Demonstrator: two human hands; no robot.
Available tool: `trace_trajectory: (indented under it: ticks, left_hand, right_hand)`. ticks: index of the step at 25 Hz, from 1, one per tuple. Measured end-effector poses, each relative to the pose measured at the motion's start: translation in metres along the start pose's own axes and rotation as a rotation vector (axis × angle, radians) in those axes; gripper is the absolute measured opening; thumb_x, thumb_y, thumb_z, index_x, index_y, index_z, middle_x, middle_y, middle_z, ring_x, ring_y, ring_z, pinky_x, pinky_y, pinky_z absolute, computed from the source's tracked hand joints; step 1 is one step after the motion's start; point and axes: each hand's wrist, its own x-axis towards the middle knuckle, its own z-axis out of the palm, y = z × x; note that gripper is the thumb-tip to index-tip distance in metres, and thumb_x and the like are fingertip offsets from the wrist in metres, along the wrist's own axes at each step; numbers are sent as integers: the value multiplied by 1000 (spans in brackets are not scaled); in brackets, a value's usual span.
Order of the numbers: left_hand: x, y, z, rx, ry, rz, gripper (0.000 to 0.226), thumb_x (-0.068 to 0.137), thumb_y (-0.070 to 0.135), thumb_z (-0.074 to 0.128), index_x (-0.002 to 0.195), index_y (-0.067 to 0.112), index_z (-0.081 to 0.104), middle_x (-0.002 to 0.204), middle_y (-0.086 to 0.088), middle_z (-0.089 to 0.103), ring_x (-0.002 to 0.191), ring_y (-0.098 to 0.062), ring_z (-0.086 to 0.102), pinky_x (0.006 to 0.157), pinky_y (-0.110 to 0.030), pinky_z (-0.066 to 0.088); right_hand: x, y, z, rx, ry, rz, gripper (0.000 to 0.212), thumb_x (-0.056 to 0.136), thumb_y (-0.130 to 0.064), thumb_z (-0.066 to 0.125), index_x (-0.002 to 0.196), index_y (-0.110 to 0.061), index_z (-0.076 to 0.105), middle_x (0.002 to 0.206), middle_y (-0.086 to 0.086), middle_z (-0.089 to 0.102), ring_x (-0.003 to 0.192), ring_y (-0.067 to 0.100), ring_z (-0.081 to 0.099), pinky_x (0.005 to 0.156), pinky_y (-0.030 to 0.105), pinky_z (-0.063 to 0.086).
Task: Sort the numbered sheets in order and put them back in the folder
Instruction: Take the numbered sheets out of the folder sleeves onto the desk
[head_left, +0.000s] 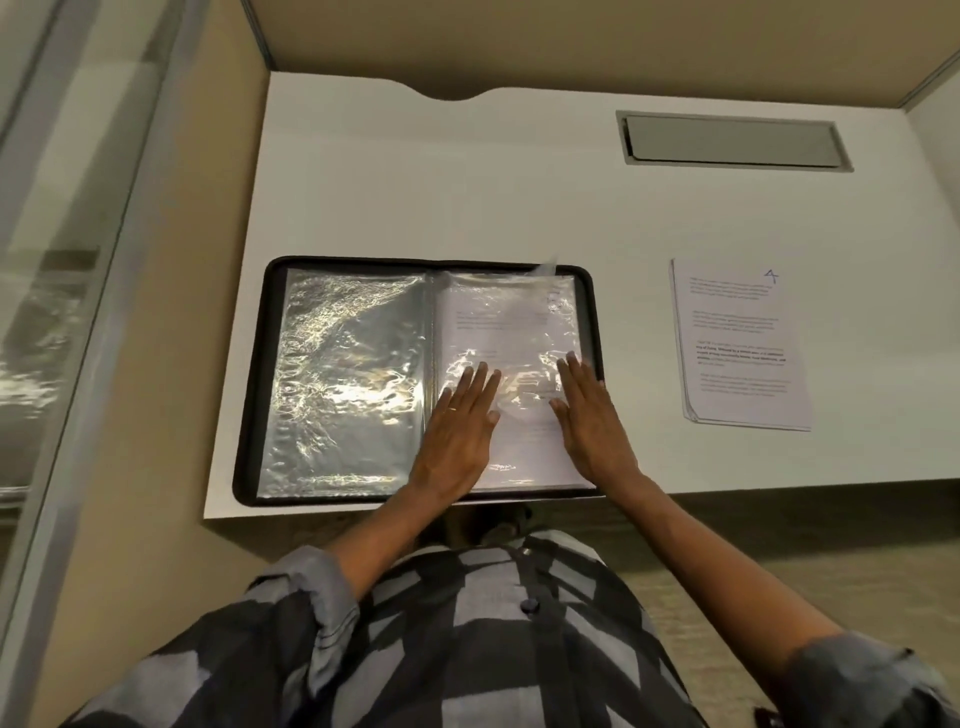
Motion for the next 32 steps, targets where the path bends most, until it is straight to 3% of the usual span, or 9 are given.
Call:
trace_trajectory:
  ticks: [3, 6, 10, 13, 18, 23, 32]
  left_hand:
    - [-17, 6, -31, -159, 74, -12, 57, 112, 31, 30, 164, 27, 6, 171, 10, 1, 157, -5, -1, 129, -43, 8]
    - [-33, 3, -59, -284, 157, -72, 60, 110, 37, 28, 164, 23, 6, 171, 11, 2, 157, -7, 2, 129, -48, 11]
    - [-53, -5, -94, -399, 292, -158, 67, 105, 56, 17, 164, 28, 3, 171, 12, -1, 158, -9, 1, 128, -52, 10]
    - [-65, -8, -116, -442, 407, -168, 75, 101, 66, 11, 164, 26, 3, 172, 10, -1, 158, -11, 1, 128, -49, 9]
    - [-83, -23, -144, -381, 525, -166, 78, 103, 65, 11, 164, 16, 10, 172, 4, 3, 158, -14, 2, 129, -39, 7]
    - [-90, -39, -155, -175, 477, -95, 75, 105, 61, 13, 158, 12, 33, 171, -4, 14, 159, -20, 3, 127, -54, 9]
    - [-101, -97, -110, -36, 313, -265, 65, 108, 46, 32, 164, 18, 14, 172, 1, 4, 158, -14, -4, 129, -50, 7]
  right_hand:
    - [16, -37, 10, 23, -53, -113, 65, 109, -47, 33, 163, -18, 14, 171, 1, 5, 158, 19, 1, 127, 49, 17]
    - [27, -74, 17, 50, -111, -208, 74, 105, -62, 21, 164, -19, 9, 172, 2, 1, 158, 20, -1, 128, 46, 13]
    - [31, -116, 30, 94, -162, -367, 67, 108, -45, 32, 160, -22, -3, 169, 2, -3, 158, 25, 3, 127, 50, 14]
    - [36, -140, 45, 80, -213, -373, 73, 106, -61, 23, 164, -22, 1, 171, -2, -3, 158, 17, -1, 128, 44, 10]
    - [41, -162, 71, 2, -266, -415, 77, 106, -59, 33, 164, -21, 0, 171, -3, -5, 158, 14, -5, 128, 39, 5]
    - [44, -167, 86, -61, -313, -451, 76, 107, -57, 34, 164, -20, -2, 171, -2, -7, 158, 17, -7, 127, 38, 2]
    - [53, -167, 96, -164, -296, -506, 72, 109, -54, 30, 164, -17, 2, 171, 2, -6, 157, 17, -10, 129, 37, 2]
